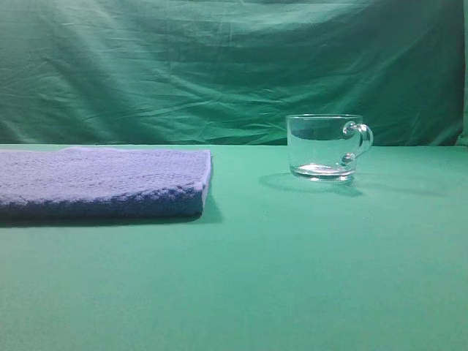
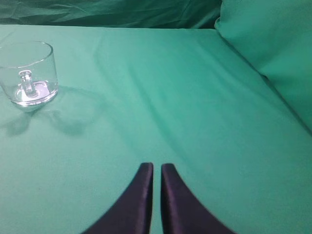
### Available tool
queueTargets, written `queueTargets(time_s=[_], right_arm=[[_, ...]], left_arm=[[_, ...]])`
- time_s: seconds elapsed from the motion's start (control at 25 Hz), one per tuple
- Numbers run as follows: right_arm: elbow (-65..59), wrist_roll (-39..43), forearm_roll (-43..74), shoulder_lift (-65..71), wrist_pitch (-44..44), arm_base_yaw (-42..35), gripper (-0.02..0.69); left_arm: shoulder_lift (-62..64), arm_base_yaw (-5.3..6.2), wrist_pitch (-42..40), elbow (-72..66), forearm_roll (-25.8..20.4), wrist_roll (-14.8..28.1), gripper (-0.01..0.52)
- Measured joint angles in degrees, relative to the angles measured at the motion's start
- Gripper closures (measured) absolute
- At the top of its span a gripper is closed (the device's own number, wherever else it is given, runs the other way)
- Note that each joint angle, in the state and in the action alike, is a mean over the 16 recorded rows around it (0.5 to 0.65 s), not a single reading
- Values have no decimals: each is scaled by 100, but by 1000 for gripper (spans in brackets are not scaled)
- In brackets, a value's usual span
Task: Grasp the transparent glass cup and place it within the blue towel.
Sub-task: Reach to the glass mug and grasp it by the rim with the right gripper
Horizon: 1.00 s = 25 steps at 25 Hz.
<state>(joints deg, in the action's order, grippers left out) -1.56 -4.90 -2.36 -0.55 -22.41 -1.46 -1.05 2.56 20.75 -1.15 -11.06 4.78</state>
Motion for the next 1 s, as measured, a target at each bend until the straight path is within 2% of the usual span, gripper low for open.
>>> queueTargets(time_s=[1.0], right_arm=[[-1,19,-38,0,65,0,617]], left_arm=[[0,0,0,0,0,0,514]])
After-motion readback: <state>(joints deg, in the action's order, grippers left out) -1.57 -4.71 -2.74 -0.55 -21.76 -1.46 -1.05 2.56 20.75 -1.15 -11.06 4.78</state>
